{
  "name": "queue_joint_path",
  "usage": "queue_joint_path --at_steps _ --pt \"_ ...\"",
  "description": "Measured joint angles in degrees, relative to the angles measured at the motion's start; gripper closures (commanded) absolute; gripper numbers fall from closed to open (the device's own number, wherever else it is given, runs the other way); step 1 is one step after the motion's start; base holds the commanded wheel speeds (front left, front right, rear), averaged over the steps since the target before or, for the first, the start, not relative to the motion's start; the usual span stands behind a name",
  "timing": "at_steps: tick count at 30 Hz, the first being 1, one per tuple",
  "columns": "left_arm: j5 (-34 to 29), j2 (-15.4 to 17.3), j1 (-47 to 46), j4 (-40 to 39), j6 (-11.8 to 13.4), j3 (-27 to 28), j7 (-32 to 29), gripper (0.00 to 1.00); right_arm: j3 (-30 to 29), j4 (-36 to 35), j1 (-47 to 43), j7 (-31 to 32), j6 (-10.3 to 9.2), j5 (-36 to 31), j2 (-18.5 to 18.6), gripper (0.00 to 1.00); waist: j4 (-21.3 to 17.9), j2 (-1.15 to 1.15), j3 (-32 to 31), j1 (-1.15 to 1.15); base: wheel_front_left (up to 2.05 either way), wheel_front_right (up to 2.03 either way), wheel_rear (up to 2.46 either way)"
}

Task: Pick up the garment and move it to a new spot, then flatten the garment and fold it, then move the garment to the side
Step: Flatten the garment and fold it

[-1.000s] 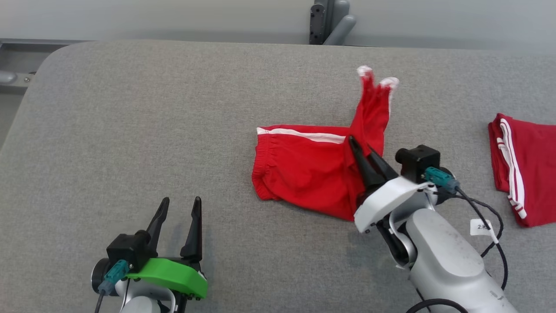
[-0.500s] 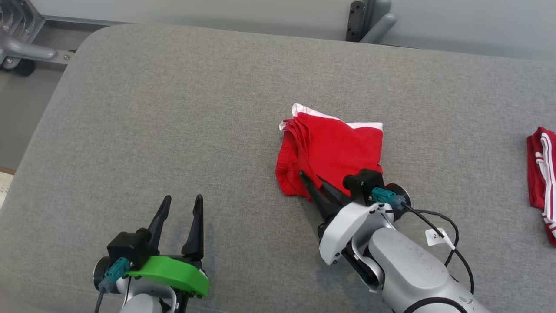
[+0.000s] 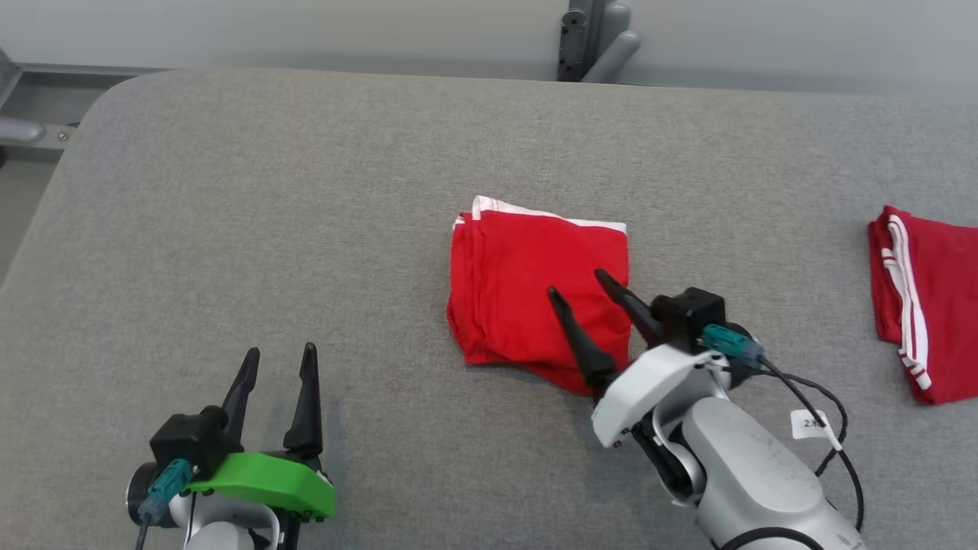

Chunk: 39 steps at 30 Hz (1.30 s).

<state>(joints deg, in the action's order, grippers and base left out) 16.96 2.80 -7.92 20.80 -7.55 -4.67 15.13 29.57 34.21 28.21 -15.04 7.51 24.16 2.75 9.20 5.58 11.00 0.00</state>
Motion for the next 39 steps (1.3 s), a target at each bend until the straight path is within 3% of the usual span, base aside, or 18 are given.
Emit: queue_joint_path --at_steps 9,16,27,39 --pt "-0.89 0.01 1.48 -0.09 0.00 3.03 -0.01 0.00 -13.85 -1.35 -7.84 0.00 -0.01 -8.04 0.80 0.00 -5.70 0.00 -1.38 0.00 0.00 0.00 0.00" --pt "-1.92 0.00 3.42 0.01 0.00 4.88 -0.01 0.00 -20.69 -3.55 -12.74 0.00 -0.01 -11.81 0.85 0.00 -9.49 0.00 -2.55 0.00 0.00 0.00 0.00" --pt "-3.50 0.00 7.15 -0.22 0.00 7.53 -0.01 0.00 -25.61 -9.44 -18.18 -0.01 -0.01 -13.48 0.26 0.00 -11.97 0.00 -6.72 0.00 0.00 0.00 0.00" --pt "-4.25 0.00 9.91 -0.48 0.00 8.28 -0.01 0.00 -26.40 -11.60 -21.09 0.00 -0.01 -13.47 0.09 0.00 -11.14 -0.01 -9.28 0.00 0.00 0.00 0.00"
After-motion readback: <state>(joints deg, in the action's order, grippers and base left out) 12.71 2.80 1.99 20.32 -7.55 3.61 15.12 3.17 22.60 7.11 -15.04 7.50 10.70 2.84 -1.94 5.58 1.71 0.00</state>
